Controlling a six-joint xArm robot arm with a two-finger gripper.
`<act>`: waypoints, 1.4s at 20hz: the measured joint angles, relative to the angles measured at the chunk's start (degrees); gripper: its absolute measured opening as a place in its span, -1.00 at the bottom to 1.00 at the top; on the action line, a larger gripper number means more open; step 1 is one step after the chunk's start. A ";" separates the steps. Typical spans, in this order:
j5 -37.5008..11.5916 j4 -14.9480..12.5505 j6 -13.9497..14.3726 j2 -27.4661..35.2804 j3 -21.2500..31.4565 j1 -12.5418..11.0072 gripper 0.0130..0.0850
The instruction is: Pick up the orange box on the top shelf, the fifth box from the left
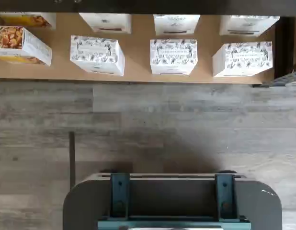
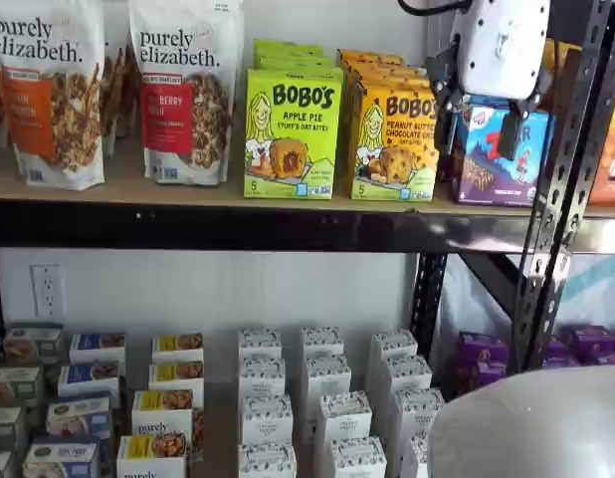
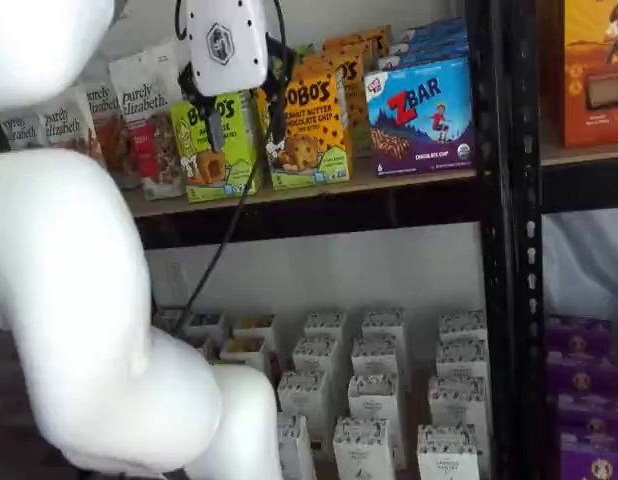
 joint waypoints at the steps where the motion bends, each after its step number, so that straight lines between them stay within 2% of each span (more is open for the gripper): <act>1: 0.73 0.04 0.00 0.41 -0.39 -0.01 1.00; 3: 3.17 0.26 0.00 1.82 -1.73 -0.15 1.00; 8: 2.95 0.62 -0.26 1.71 -1.66 -0.58 1.00; 14: 0.99 -1.39 0.20 1.22 -0.85 0.78 1.00; 20: -4.46 -2.73 1.35 1.22 0.47 2.26 1.00; 28: -13.76 -5.18 5.10 4.67 0.50 6.24 1.00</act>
